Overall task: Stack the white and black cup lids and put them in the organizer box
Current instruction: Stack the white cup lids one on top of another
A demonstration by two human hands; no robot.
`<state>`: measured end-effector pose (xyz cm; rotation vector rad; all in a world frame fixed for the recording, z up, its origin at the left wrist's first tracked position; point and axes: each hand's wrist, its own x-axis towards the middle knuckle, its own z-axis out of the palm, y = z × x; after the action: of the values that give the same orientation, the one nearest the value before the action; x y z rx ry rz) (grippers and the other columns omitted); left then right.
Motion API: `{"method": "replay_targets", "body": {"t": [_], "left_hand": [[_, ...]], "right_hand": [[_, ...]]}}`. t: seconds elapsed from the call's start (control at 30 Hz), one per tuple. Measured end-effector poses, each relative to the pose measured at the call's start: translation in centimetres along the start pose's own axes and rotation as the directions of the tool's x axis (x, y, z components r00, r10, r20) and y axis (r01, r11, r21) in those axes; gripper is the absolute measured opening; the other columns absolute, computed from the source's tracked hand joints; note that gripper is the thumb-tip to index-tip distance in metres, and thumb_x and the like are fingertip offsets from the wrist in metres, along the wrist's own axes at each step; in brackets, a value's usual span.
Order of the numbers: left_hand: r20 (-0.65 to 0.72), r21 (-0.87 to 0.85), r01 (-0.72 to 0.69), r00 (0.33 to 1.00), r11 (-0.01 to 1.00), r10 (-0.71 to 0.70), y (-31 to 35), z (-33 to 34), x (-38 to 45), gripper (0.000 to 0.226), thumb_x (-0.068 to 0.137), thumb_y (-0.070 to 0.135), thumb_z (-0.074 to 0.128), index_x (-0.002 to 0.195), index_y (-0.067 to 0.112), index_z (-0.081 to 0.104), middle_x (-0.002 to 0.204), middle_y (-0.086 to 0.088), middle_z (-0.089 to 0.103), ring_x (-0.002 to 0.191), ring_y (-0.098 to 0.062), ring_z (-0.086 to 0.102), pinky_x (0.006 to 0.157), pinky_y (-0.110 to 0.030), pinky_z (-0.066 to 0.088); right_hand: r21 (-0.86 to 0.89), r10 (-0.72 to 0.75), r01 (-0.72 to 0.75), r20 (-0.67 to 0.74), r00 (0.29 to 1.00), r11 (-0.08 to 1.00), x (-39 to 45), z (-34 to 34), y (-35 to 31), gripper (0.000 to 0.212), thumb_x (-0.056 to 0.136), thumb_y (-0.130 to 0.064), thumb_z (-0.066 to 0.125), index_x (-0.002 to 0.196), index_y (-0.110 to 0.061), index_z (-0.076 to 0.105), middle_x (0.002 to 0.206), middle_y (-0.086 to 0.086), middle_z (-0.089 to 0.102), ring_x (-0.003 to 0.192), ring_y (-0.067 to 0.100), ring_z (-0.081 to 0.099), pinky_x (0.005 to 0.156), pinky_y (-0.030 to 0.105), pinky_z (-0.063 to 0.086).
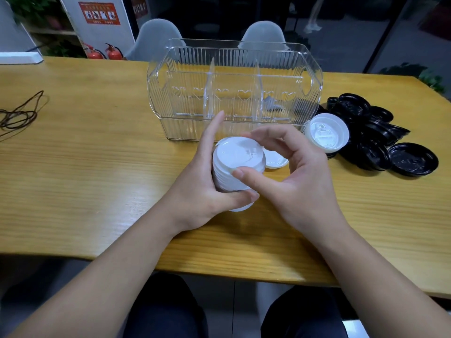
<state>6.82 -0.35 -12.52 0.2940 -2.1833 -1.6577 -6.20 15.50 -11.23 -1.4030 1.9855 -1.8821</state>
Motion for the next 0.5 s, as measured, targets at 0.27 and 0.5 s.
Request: {"method": "replay_targets", "body": {"t": [0.27, 0.5], "left_hand": [[-0.050, 0.083, 0.007, 0.999, 0.996, -0.003, -0.63, -0.09, 0.26, 0.107, 0.076, 0.022, 0.108, 0.157, 0.035, 0.039, 0.132, 0.006, 0.076, 0.120, -0.021, 0.077, 0.105, -0.057, 0.064], [-0.050, 0.065, -0.033, 0.998, 0.997, 0.037, -0.37, -0.40, 0.31, 0.089, 0.076, 0.020, 0.109, 0.145, 0.029, 0.054, 0.133, 0.007, 0.075, 0.125, -0.022, 0.075, 0.106, -0.056, 0.062]], "right_hand": [[-0.071, -0.005, 0.001, -0.050, 0.999, 0.997, -0.20, 0.38, -0.26, 0.050, 0.084, -0.022, 0.099, 0.122, -0.018, 0.067, 0.124, -0.007, 0.079, 0.126, 0.018, 0.074, 0.110, 0.043, 0.058], [-0.024, 0.046, -0.045, 0.064, 0.997, 0.999, 0.01, 0.08, 0.45, 0.061, 0.090, -0.022, 0.095, 0.145, -0.020, 0.068, 0.139, -0.008, 0.076, 0.136, 0.021, 0.069, 0.117, 0.051, 0.052]]}}
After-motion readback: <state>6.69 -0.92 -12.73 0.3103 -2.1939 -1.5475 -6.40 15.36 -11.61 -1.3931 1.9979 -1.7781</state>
